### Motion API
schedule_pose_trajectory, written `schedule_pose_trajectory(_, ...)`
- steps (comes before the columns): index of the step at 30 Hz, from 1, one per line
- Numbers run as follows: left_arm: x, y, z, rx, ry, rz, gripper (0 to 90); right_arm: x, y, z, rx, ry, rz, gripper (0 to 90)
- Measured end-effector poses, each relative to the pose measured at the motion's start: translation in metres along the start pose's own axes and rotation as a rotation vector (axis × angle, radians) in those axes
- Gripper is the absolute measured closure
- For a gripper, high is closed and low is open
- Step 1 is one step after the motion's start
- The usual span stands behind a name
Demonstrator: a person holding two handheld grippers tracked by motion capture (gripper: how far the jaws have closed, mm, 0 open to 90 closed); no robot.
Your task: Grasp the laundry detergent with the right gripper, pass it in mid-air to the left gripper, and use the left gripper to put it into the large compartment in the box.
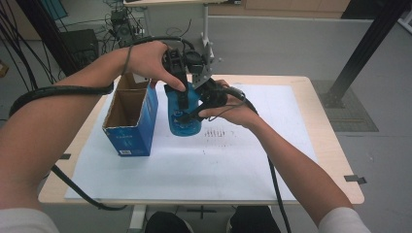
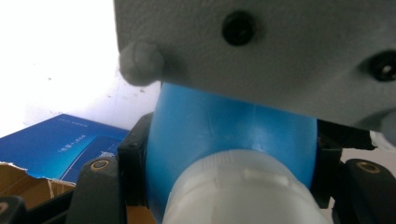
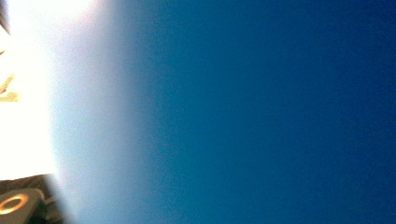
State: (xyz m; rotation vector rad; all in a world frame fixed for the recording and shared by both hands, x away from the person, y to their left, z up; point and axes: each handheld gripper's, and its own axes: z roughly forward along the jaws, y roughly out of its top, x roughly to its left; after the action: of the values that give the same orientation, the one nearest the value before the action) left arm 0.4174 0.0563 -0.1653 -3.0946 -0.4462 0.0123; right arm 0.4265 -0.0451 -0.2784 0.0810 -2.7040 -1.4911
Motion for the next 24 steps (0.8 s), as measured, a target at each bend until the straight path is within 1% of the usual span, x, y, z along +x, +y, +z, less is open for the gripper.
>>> schedule_pose_trajectory(5, -0.0005, -0.0003, 0.0002, 0.002, -0.002, -0.004, 36.4, 0.0003, 0.0001, 0.0003, 0.001, 0.003, -0.001, 42.7)
schedule_pose_trajectory(13, -0.0006, -0.0001, -0.0002, 0.006, -0.001, 0.002, 36.4, 0.0006, 0.0003, 0.0003, -0.001, 0.001, -0.002, 42.5)
schedule_pose_trajectory(24, -0.0014, -0.0001, -0.0005, 0.0, 0.001, -0.003, 36.4, 0.0006, 0.0001, -0.0001, -0.003, 0.0, -0.003, 42.3)
